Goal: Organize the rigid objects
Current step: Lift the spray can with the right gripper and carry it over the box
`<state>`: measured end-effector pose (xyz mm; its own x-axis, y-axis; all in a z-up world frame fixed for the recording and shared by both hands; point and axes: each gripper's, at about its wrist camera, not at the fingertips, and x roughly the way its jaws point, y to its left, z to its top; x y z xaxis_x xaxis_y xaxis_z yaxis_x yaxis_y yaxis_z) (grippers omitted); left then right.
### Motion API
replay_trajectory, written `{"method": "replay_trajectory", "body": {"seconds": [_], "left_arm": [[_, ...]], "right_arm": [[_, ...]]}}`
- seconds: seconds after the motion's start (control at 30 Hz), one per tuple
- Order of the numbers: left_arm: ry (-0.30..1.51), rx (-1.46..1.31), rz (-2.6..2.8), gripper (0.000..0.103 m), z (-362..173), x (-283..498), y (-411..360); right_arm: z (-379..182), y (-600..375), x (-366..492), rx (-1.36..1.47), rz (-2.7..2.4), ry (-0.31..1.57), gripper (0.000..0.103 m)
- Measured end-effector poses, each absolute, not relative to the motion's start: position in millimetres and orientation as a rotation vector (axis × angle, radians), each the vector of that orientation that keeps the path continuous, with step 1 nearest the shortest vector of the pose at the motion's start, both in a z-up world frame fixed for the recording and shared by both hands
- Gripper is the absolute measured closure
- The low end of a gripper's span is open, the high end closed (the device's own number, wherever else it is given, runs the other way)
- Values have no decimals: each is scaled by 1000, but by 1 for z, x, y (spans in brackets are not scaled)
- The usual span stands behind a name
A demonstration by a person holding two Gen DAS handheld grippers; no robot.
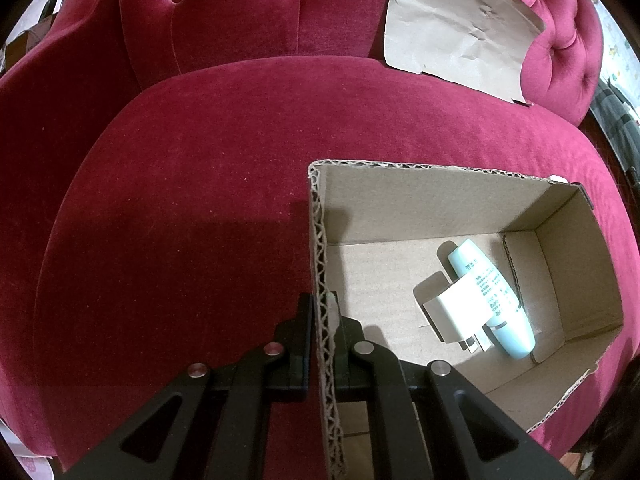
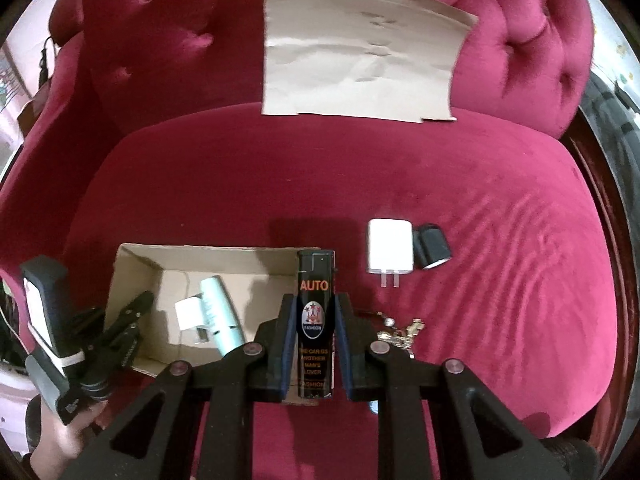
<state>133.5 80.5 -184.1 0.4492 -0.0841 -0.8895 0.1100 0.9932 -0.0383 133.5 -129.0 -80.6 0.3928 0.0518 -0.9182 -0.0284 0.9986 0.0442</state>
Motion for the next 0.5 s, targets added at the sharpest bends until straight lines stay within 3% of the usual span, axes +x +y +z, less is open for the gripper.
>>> {"method": "replay_trajectory", "body": {"seconds": [0.5], "left_arm": [[1098,29,-120,97,-184,134,81]], "right_arm": [[-105,-79,138,-15,144,1195,84]]}}
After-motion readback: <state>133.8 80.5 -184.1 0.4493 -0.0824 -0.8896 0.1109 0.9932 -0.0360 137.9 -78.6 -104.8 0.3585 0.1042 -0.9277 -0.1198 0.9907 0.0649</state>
